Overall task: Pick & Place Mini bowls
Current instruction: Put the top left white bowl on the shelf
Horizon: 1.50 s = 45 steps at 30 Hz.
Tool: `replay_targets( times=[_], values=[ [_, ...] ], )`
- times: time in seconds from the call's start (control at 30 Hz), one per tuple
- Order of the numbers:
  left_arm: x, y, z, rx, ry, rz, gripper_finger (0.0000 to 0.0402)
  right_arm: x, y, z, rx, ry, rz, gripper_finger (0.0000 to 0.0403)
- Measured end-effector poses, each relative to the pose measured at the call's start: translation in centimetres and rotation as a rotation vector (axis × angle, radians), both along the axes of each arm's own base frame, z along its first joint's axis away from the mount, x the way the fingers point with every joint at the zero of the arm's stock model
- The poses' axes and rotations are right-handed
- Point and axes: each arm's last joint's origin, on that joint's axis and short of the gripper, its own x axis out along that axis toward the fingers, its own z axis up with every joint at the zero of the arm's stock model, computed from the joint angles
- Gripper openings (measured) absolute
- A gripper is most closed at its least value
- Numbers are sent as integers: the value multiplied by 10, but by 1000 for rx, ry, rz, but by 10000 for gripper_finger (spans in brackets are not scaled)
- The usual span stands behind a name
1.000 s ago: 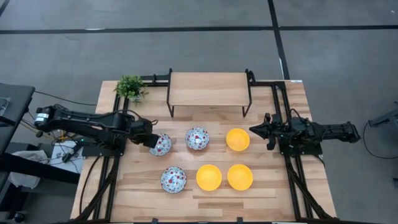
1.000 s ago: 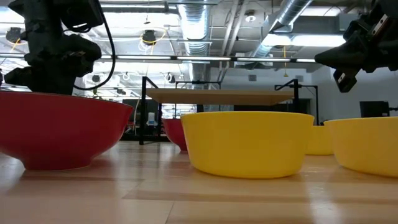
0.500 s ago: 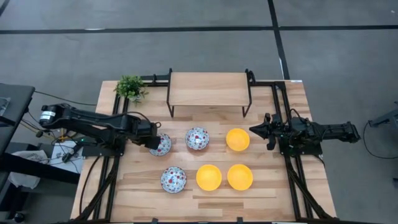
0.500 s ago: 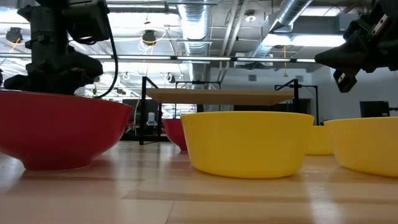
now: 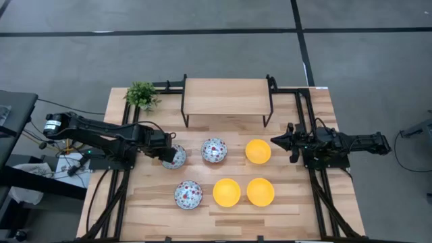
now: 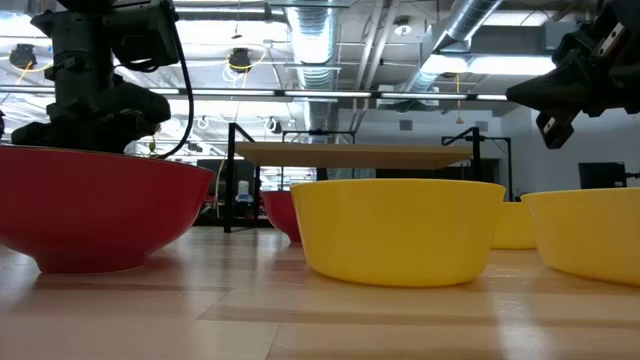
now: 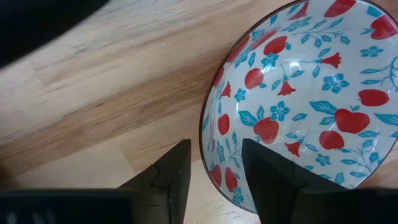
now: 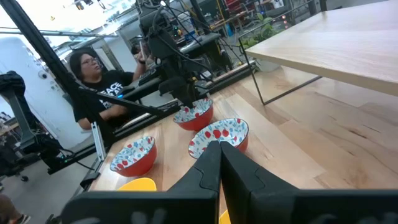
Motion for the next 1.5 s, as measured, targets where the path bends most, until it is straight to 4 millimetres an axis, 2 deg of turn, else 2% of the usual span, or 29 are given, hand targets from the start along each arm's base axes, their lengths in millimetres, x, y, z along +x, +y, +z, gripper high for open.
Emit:
replay_targets(
  times=[0.4, 0.6, 1.03, 1.5],
  values=[
    [0, 0, 0, 0, 4, 0, 70, 0, 0, 0, 0, 0, 0, 0],
    [0, 0, 1, -2, -6, 3, 13, 0, 0, 0, 0, 0, 0, 0],
    [-1, 0, 3, -5, -14, 0, 9, 0, 0, 0, 2, 0, 0, 0],
    [-15, 0, 32, -27, -216, -6, 7, 0, 0, 1, 3, -13, -1, 0]
  ],
)
